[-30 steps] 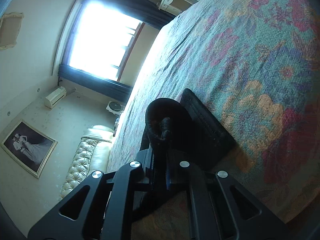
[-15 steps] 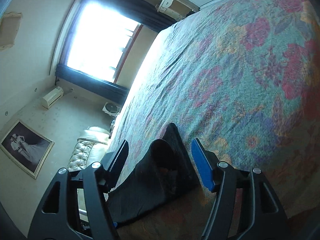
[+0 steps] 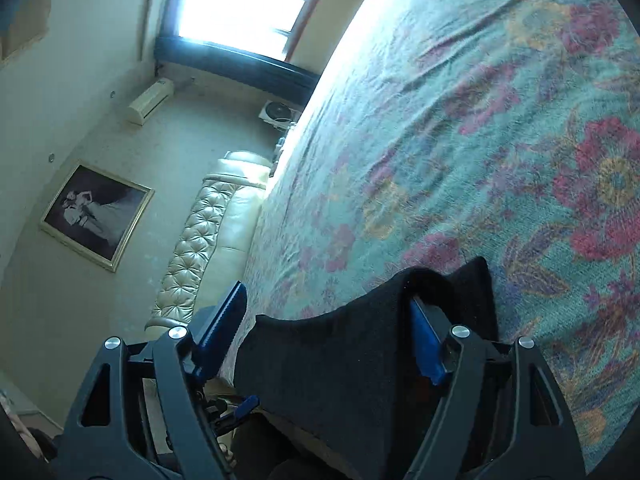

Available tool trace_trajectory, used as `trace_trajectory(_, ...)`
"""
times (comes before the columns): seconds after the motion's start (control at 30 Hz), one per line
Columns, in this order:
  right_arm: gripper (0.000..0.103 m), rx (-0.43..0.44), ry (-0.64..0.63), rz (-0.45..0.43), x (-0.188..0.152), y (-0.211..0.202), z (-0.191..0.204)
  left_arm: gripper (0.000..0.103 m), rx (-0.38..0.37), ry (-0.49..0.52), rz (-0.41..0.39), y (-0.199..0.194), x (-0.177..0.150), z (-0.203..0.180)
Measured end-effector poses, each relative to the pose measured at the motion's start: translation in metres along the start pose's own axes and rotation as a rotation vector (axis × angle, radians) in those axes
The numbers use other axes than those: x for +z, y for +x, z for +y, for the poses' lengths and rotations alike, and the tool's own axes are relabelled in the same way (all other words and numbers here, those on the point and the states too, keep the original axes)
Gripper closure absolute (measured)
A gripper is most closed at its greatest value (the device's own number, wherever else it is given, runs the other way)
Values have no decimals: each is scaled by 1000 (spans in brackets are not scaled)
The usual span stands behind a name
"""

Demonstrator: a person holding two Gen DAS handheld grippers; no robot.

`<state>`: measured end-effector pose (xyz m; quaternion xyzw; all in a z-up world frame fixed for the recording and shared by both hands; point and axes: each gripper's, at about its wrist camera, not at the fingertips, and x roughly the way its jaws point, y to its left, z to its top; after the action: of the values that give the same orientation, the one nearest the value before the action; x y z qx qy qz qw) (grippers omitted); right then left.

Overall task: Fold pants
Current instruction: 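Open both tools and release the folded trousers onto the bed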

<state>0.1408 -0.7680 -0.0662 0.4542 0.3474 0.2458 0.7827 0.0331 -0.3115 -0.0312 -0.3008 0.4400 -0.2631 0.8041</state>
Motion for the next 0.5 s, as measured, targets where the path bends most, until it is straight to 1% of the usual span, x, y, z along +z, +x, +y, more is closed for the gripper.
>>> trace_trajectory(0.07, 16, -108, 19, 20, -6, 1, -17, 40, 19, 1, 19, 4, 2, 4)
trace_trajectory(0.1, 21, -91, 21, 6, -6, -3, -22, 40, 27, -2, 23, 5, 2, 7)
trace_trajectory(0.13, 23, -87, 31, -25, -9, -10, -26, 40, 29, -4, 20, 6, 3, 9)
trace_trajectory(0.2, 23, -128, 24, -112, -8, -27, -24, 40, 36, 4, 16, 5, 4, 12)
trace_trajectory(0.23, 23, -135, 10, -143, -8, -35, -22, 40, 41, 12, 15, 5, 3, 14)
trace_trajectory(0.27, 23, -127, 19, -156, -7, -40, -23, 40, 45, 20, 13, 6, 4, 14)
trace_trajectory(0.3, 22, -114, 46, -141, -7, -42, -28, 40, 47, 24, 7, 6, 4, 13)
trace_trajectory(0.33, 20, -125, 81, -92, -8, -39, -34, 40, 42, 26, 3, 6, 5, 13)
trace_trajectory(0.37, 20, -148, 83, -56, -12, -39, -39, 40, 35, 28, 4, 7, 7, 12)
trace_trajectory(0.4, 20, -146, 65, -27, -16, -38, -40, 40, 29, 33, 6, 6, 9, 11)
trace_trajectory(0.47, 20, -101, 49, 55, -25, -36, -41, 38, 10, 49, 1, 3, 15, 11)
trace_trajectory(0.5, 19, -75, 41, 85, -29, -34, -41, 32, -8, 62, 7, 0, 21, 12)
